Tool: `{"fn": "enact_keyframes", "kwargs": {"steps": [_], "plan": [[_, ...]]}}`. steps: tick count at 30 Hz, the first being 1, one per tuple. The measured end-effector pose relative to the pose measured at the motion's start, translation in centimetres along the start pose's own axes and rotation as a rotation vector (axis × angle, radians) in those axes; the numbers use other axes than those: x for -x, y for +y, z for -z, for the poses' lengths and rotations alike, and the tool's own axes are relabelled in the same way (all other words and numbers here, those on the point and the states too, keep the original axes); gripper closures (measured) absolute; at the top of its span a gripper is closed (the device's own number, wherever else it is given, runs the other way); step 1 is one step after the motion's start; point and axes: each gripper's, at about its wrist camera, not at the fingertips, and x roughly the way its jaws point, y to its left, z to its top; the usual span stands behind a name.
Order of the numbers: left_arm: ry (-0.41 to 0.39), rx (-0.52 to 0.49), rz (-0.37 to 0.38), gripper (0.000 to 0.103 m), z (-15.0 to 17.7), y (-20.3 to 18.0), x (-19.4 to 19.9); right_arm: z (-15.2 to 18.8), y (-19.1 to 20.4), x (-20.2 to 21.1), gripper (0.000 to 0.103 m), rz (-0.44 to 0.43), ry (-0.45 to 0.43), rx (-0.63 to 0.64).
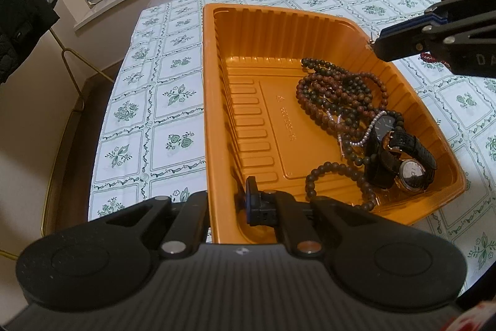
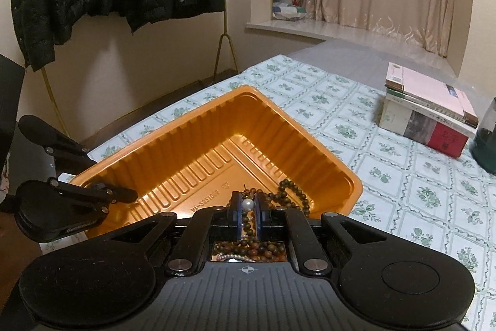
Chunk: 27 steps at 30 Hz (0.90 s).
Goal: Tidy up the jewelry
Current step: 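Carry the pearl earring to the orange tray and release it with the right gripper, then reach the right gripper to the black cylindrical case and close around it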
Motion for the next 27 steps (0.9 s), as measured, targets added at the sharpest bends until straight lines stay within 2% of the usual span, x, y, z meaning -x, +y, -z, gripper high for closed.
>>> {"fn": "enact_keyframes", "kwargs": {"steps": [6,11,13,14,15,22,27], "plan": [[0.0,0.0,0.0,0.098,0.0,0.0,0.0,0.0,-0.1,-0.6,0.095,-0.007,0.007,-0.012],[0.0,0.0,0.0,0.098,0.0,0.0,0.0,-0.1,-0.4,-0.6,0.095,-0.03,-0.022,-0.054],[0.0,0.0,0.0,0.098,0.0,0.0,0.0,-0.1,-0.7,-0.4,0.082,-0.031,-0.033,-0.073],[0.0,0.0,0.0,0.098,0.0,0.0,0.0,-0.1,-0.8,-0.2,0.062,-0.025,-0.038,-0.084],[0.0,0.0,0.0,0.098,0.0,0.0,0.0,0.0,-1.1,0.0,0.051,-0.02,-0.046,-0.099],[0.0,0.0,0.0,0.098,0.0,0.0,0.0,1.8,-3.3,1.7,0.05,0.007,-0.041,-0.187],[-0.003,0.001,-0.002,0.098,0.1,0.0,-0.1,4.8,-5.4,4.1,0.05,0.053,-0.037,-0.296]]}}
